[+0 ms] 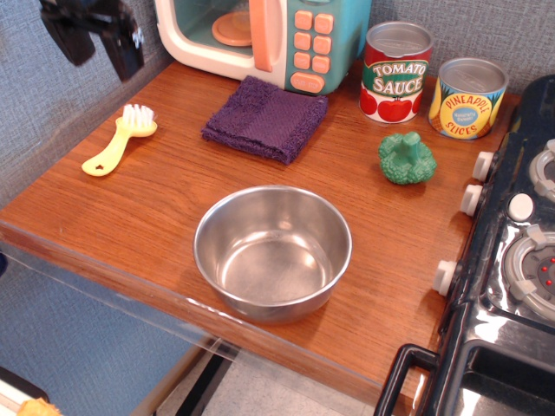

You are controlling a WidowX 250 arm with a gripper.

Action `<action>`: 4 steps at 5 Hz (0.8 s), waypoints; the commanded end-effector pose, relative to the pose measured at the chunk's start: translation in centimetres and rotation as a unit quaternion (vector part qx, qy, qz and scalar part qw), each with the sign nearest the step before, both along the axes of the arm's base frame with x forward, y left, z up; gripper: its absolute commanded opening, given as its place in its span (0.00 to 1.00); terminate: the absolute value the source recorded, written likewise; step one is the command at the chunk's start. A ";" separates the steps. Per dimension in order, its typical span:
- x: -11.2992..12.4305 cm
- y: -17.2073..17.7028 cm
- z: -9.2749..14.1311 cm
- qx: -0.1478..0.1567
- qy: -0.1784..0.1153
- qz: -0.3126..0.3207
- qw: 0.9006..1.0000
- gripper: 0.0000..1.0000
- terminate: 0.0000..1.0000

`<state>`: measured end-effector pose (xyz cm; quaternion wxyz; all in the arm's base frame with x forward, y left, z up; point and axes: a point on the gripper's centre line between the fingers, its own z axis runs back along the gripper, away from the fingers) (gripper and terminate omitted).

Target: Move the yellow brush next to the purple cloth.

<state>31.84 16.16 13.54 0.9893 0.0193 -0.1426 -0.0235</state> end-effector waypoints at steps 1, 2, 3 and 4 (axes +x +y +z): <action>-1.9 -2.3 0.4 0.003 0.025 -0.018 1.000 1.00 0.00; -2.2 -2.5 -0.3 0.010 0.045 -0.016 0.999 1.00 0.00; -2.2 -2.5 -0.3 0.010 0.045 -0.016 0.999 1.00 0.00; -2.2 -2.5 -0.3 0.010 0.045 -0.016 0.999 1.00 1.00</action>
